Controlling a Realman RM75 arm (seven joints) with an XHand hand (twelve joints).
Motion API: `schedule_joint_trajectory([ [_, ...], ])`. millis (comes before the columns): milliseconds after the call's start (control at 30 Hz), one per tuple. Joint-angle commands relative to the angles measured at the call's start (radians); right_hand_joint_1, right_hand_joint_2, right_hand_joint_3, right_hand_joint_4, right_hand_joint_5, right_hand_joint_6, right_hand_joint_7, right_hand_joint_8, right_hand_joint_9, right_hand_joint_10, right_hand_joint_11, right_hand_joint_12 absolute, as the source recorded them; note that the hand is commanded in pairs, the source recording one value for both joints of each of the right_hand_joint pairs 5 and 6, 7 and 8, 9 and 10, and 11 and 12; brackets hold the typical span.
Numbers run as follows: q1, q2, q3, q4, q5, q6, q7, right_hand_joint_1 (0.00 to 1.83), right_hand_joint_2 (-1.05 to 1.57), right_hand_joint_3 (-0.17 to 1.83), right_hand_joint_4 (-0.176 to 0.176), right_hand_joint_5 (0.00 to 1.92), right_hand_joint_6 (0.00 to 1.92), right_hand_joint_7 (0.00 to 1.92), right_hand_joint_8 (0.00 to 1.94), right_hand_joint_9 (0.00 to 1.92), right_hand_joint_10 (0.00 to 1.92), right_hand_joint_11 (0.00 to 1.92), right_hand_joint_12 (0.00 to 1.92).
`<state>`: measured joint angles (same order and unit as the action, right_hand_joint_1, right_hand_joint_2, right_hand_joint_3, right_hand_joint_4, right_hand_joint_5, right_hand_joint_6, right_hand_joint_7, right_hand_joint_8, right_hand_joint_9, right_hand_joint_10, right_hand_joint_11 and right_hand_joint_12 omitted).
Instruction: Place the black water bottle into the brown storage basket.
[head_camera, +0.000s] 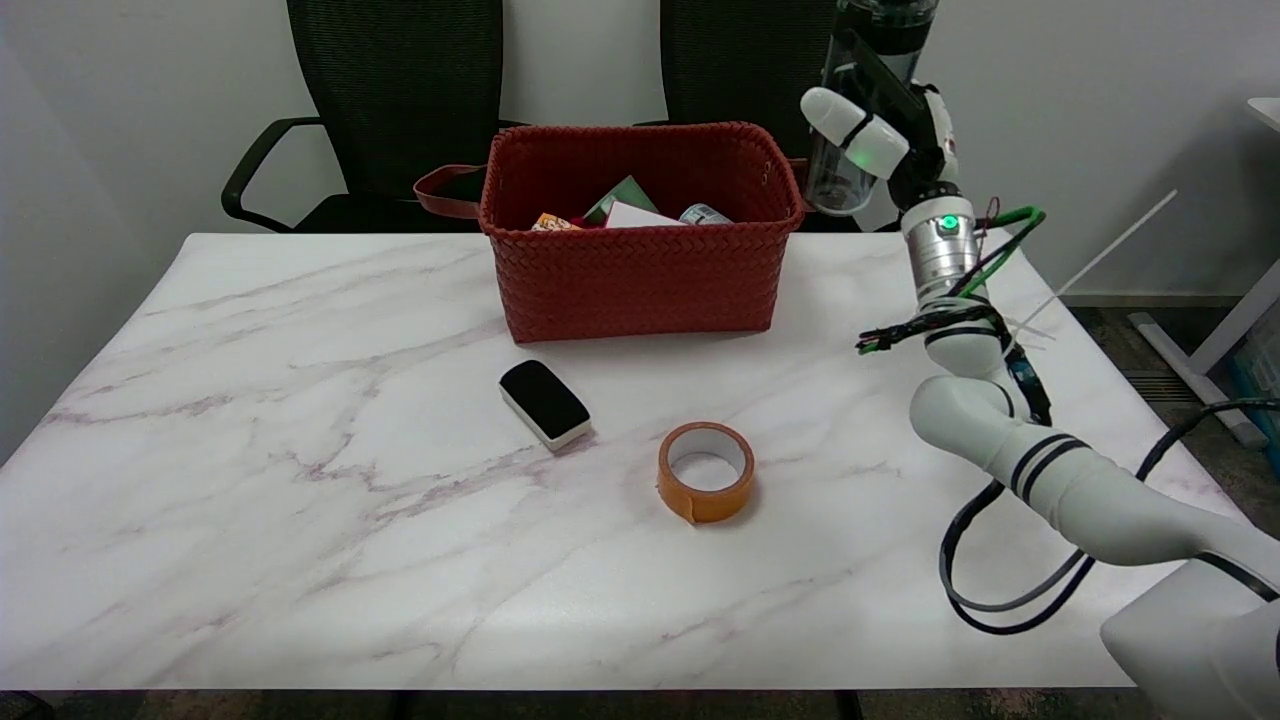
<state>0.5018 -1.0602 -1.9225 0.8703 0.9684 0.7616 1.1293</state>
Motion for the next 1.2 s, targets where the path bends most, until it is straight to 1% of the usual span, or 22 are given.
schedule_joint_trajectory([
  [33, 0.205, -0.072, -0.126, -0.137, -0.086, -0.049, -0.024, 1.05, 0.64, -0.17, 0.000, 0.81, 0.81, 1.31, 1.31, 1.22, 1.22, 0.89, 0.89],
  [233, 0.260, -0.116, -0.150, -0.201, -0.136, -0.048, -0.139, 1.00, 0.62, -0.17, 0.000, 0.84, 0.84, 1.31, 1.31, 1.21, 1.21, 0.88, 0.88],
  [533, 0.327, -0.186, -0.151, -0.301, -0.169, -0.032, -0.143, 0.98, 0.64, -0.17, 0.000, 0.89, 0.89, 1.33, 1.33, 1.22, 1.22, 0.87, 0.87],
  [733, 0.383, -0.229, -0.151, -0.379, -0.246, -0.017, -0.167, 0.96, 0.66, -0.17, 0.000, 0.91, 0.91, 1.33, 1.33, 1.21, 1.21, 0.85, 0.85],
  [867, 0.411, -0.264, -0.152, -0.421, -0.287, -0.022, -0.278, 0.94, 0.69, -0.17, 0.000, 0.93, 0.93, 1.33, 1.33, 1.21, 1.21, 0.83, 0.83],
  [1000, 0.424, -0.305, -0.151, -0.467, -0.281, -0.022, -0.417, 0.94, 0.68, -0.17, 0.000, 0.93, 0.93, 1.33, 1.33, 1.19, 1.19, 0.79, 0.79],
  [1200, 0.440, -0.322, -0.151, -0.503, -0.280, -0.028, -0.504, 0.92, 0.67, -0.17, 0.000, 0.91, 0.91, 1.31, 1.31, 1.15, 1.15, 0.73, 0.73],
])
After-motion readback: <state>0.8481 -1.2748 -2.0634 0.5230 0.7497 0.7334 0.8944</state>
